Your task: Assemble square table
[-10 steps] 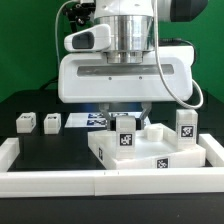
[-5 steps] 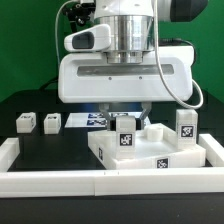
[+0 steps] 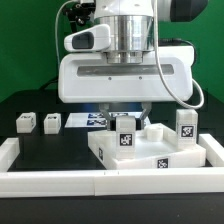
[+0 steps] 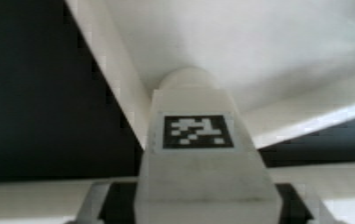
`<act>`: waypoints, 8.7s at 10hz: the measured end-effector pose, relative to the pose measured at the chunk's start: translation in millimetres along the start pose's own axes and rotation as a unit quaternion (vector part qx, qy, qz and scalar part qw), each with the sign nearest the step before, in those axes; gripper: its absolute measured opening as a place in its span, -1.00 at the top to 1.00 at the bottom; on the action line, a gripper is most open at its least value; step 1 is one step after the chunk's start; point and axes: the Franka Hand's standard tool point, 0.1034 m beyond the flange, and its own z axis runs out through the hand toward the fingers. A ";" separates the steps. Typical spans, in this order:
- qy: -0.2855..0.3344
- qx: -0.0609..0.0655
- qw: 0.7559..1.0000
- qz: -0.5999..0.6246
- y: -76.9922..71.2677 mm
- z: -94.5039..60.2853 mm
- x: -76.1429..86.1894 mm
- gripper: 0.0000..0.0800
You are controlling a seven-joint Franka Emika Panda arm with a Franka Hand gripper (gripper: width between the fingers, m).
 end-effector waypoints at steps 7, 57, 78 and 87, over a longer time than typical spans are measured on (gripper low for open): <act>0.000 0.004 0.971 0.241 -5.9 0.3 -0.7 0.27; -0.016 0.012 0.815 0.579 -16.5 3.7 -4.6 0.26; -0.022 0.022 0.736 0.676 -30.6 -12.1 -21.9 -0.62; -0.041 0.019 0.732 0.680 -53.4 -16.1 -78.1 -0.62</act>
Offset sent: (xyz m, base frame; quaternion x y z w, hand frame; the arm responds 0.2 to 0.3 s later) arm -0.0008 0.0000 -0.0009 0.0008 -0.0003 0.1439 0.9896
